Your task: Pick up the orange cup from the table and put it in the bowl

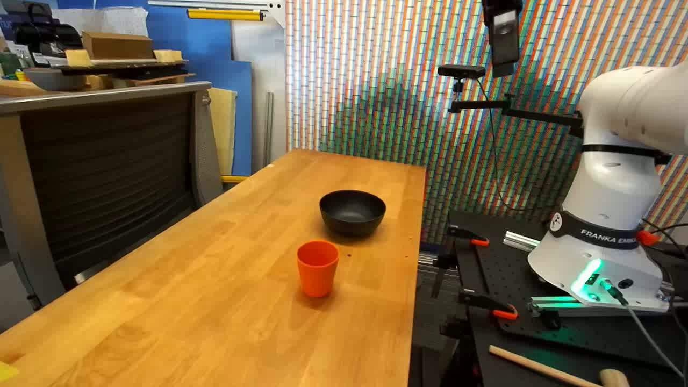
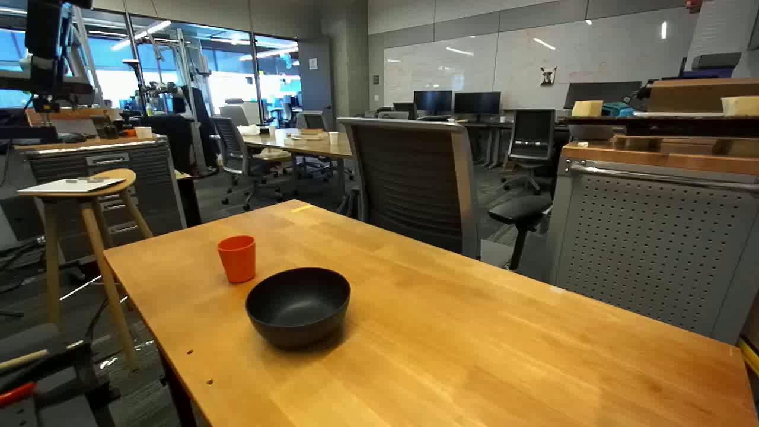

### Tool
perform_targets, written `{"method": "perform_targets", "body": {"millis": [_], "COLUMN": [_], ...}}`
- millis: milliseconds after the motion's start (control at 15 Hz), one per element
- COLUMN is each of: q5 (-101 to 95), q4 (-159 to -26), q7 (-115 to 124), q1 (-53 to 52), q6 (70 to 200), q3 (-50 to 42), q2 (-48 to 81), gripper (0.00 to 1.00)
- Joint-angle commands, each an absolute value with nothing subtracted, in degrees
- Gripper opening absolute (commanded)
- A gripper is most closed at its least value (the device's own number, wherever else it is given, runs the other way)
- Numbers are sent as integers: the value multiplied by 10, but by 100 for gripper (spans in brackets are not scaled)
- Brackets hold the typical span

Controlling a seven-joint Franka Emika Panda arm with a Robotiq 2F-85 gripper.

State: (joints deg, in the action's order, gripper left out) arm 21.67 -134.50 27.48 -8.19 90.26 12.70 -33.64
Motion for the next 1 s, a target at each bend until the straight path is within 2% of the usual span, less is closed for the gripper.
{"method": "perform_targets", "body": {"millis": [0,267,733,933], "q5": [220,220,144,105], "q4": [-1342,-1338,-1263,-1228], "q7": [271,271,311,326], "q1": [-72,-72,-16,-15], "q6": [900,900,1086,1123], "q3": [134,135,138,127], "q2": [-337,-339,-153,-60], "gripper": [100,100,100,100]}}
